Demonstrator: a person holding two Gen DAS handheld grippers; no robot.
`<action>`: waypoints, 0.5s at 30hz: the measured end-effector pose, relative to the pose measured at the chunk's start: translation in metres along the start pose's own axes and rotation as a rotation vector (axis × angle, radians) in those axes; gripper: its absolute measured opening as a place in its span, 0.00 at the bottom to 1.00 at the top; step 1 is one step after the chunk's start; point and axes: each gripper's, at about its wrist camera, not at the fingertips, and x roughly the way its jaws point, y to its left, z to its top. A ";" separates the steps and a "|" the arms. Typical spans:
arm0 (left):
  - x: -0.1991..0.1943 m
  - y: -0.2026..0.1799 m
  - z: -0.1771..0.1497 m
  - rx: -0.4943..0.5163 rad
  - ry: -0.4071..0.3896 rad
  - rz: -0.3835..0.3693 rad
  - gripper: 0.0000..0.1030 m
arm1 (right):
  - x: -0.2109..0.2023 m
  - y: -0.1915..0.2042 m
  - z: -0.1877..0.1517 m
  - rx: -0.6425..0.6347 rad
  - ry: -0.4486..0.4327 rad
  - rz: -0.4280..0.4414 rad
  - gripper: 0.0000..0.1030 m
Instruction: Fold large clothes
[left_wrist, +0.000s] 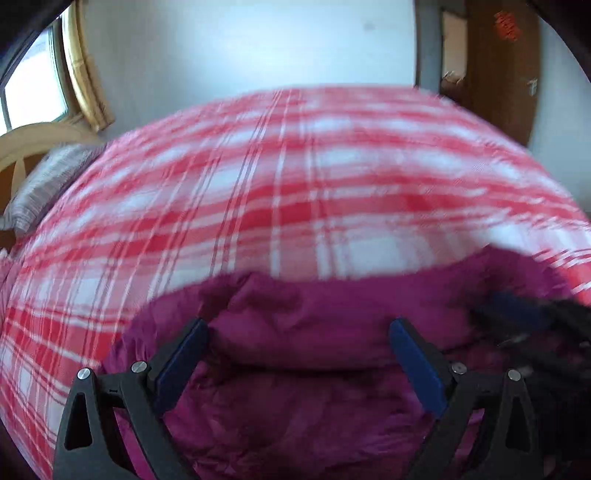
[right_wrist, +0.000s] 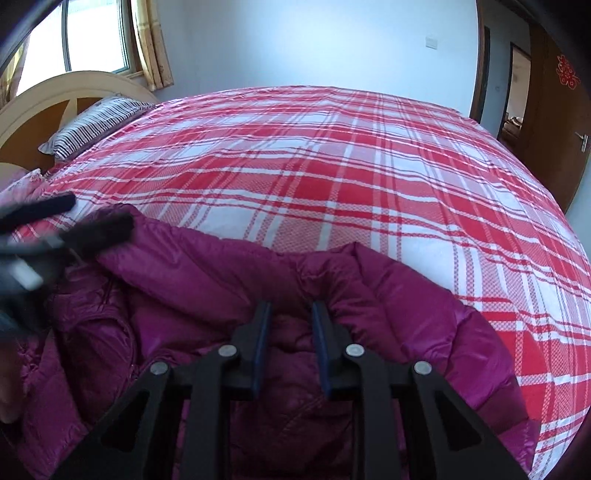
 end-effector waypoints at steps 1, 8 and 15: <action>0.016 0.009 -0.004 -0.038 0.068 -0.020 0.96 | 0.001 -0.001 0.000 0.009 -0.004 0.010 0.24; 0.030 0.017 -0.010 -0.098 0.076 -0.076 0.99 | 0.007 -0.003 0.000 0.028 0.012 0.032 0.24; 0.006 0.038 -0.001 -0.161 0.024 -0.112 0.99 | 0.009 -0.005 -0.003 0.035 -0.002 0.035 0.24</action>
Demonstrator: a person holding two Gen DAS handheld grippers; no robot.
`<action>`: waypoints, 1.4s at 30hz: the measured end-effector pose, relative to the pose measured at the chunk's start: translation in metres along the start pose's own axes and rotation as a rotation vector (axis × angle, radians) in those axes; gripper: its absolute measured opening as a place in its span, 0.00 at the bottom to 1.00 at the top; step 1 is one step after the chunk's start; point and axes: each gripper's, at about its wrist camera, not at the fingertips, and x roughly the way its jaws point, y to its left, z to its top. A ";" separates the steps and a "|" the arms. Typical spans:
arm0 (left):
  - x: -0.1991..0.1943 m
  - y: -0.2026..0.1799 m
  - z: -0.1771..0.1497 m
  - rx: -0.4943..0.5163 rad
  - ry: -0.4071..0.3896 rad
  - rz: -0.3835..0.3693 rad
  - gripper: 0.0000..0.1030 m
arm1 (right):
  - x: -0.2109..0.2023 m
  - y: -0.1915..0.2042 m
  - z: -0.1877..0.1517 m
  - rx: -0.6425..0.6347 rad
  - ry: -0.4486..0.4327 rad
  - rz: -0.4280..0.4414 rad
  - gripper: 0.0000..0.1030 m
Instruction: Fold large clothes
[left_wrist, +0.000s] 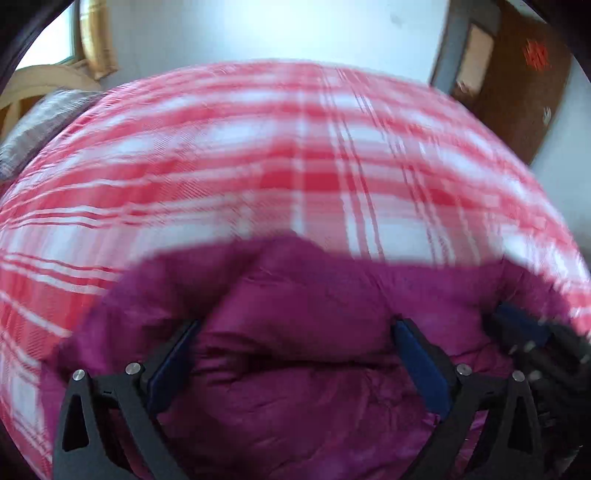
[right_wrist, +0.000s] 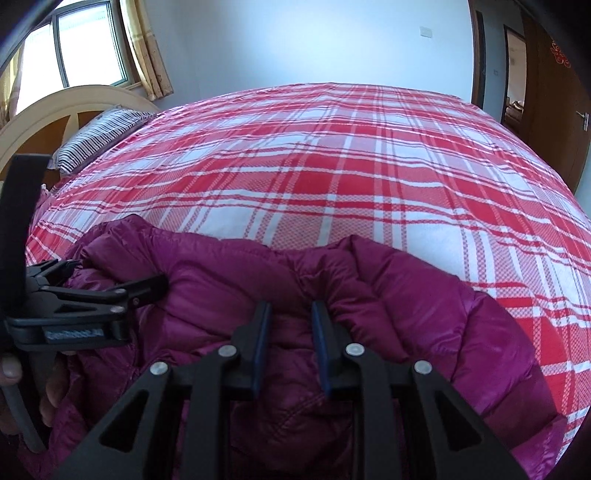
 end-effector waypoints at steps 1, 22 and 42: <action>-0.018 0.008 0.006 -0.033 -0.059 -0.020 0.99 | 0.000 0.001 0.000 -0.003 -0.002 -0.004 0.24; 0.024 -0.031 -0.003 0.040 -0.001 -0.125 0.98 | 0.000 -0.002 -0.002 0.005 -0.016 0.009 0.24; 0.028 -0.039 -0.009 0.092 -0.020 -0.045 0.99 | 0.004 0.001 -0.001 -0.013 0.007 -0.015 0.24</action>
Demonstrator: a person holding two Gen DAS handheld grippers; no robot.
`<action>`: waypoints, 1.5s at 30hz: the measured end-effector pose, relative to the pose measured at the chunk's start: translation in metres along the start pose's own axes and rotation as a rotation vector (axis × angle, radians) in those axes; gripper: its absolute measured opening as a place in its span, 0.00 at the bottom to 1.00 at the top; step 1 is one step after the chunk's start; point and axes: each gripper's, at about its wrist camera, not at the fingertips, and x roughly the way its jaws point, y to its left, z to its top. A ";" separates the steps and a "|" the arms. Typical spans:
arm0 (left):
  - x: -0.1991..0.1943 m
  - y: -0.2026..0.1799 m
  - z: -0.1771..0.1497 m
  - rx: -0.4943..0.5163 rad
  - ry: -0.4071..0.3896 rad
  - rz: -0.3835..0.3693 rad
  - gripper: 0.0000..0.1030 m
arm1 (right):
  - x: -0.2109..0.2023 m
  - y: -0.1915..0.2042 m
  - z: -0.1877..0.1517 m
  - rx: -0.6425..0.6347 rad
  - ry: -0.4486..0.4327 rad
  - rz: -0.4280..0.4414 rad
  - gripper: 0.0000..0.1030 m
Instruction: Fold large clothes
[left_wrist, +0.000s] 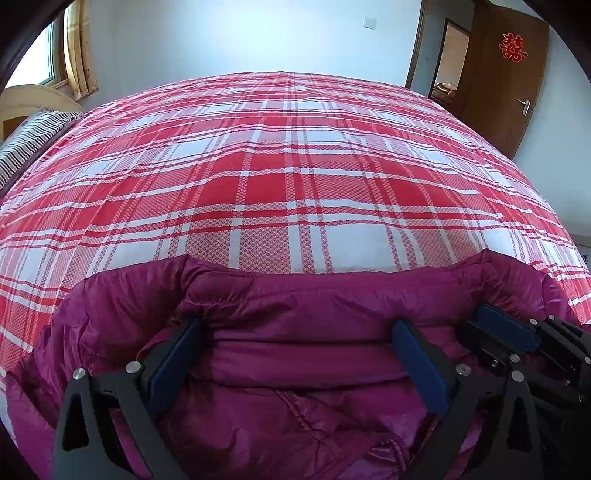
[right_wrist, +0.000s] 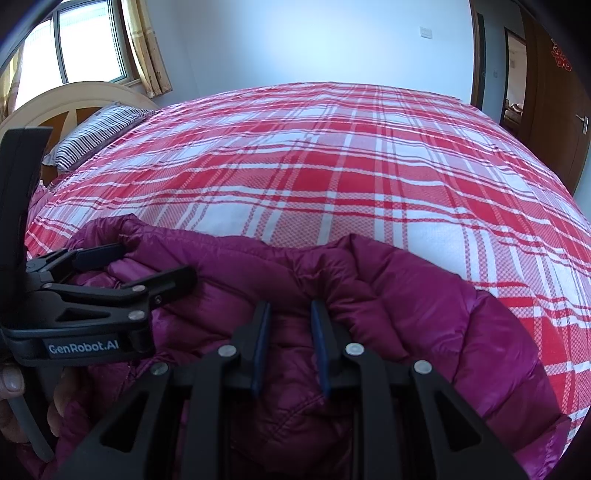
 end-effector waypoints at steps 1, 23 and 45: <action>0.000 0.001 0.000 -0.002 -0.003 -0.003 0.99 | 0.000 0.001 0.000 -0.002 0.000 -0.003 0.24; 0.001 -0.002 0.000 0.011 -0.004 0.018 0.99 | 0.000 0.001 0.000 -0.010 0.003 -0.017 0.24; 0.002 -0.008 0.002 0.040 0.008 0.061 0.99 | 0.001 0.004 0.001 -0.026 0.017 -0.037 0.24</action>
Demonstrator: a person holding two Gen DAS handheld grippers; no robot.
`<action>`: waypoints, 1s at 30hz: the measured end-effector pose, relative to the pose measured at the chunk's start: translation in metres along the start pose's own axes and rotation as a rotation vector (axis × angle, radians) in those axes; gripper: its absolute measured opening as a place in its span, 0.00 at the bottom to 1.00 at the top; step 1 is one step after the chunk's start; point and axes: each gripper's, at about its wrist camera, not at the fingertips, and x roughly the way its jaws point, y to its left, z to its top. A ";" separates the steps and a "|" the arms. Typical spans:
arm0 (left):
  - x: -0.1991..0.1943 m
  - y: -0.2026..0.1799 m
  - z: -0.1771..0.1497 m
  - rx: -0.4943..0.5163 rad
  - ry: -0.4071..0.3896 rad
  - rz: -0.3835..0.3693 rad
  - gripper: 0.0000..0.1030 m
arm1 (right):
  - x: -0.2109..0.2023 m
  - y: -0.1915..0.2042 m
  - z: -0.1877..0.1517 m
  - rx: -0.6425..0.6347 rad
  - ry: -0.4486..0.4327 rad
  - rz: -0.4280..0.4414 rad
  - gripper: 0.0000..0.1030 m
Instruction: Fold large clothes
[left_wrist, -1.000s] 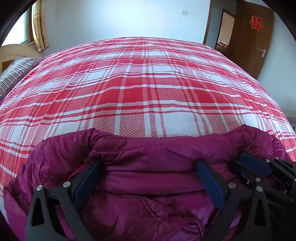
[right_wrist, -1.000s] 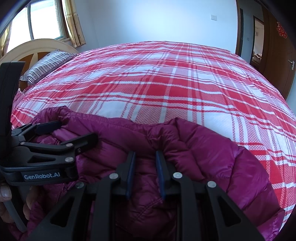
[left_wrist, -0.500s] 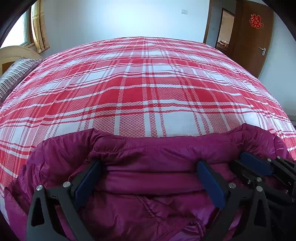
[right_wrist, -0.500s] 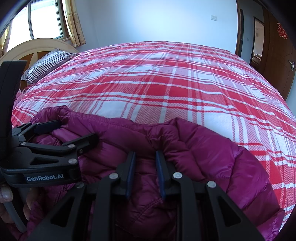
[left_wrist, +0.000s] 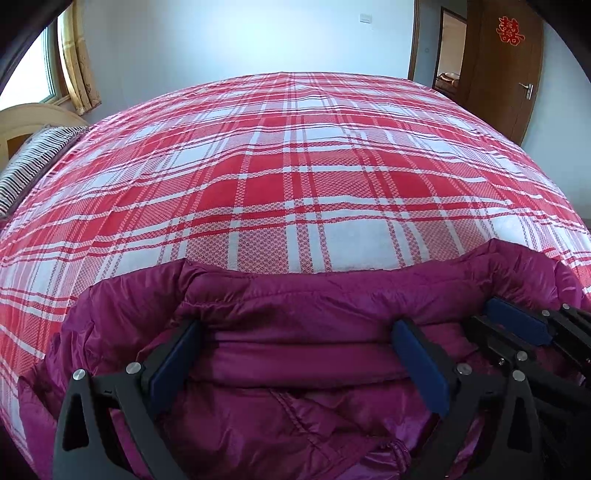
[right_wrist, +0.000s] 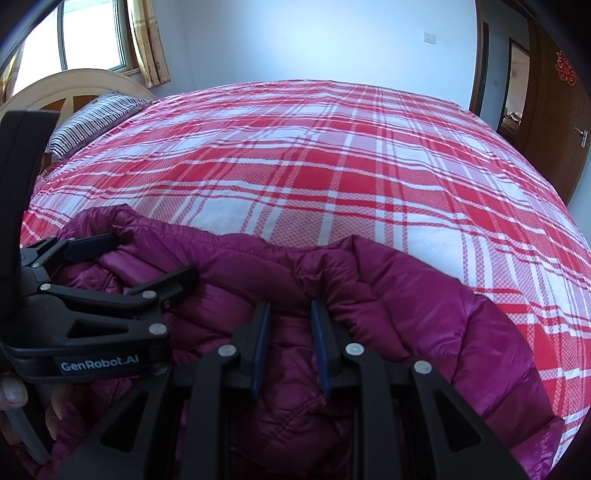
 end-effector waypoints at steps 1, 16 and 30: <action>-0.001 0.003 0.002 -0.006 0.006 -0.015 0.99 | 0.000 0.000 0.000 -0.002 0.001 -0.001 0.24; -0.229 0.099 -0.167 0.117 -0.135 -0.001 0.99 | -0.188 -0.029 -0.110 -0.003 0.119 0.145 0.66; -0.280 0.139 -0.368 -0.031 -0.041 0.032 0.99 | -0.297 -0.018 -0.336 0.231 0.125 0.099 0.69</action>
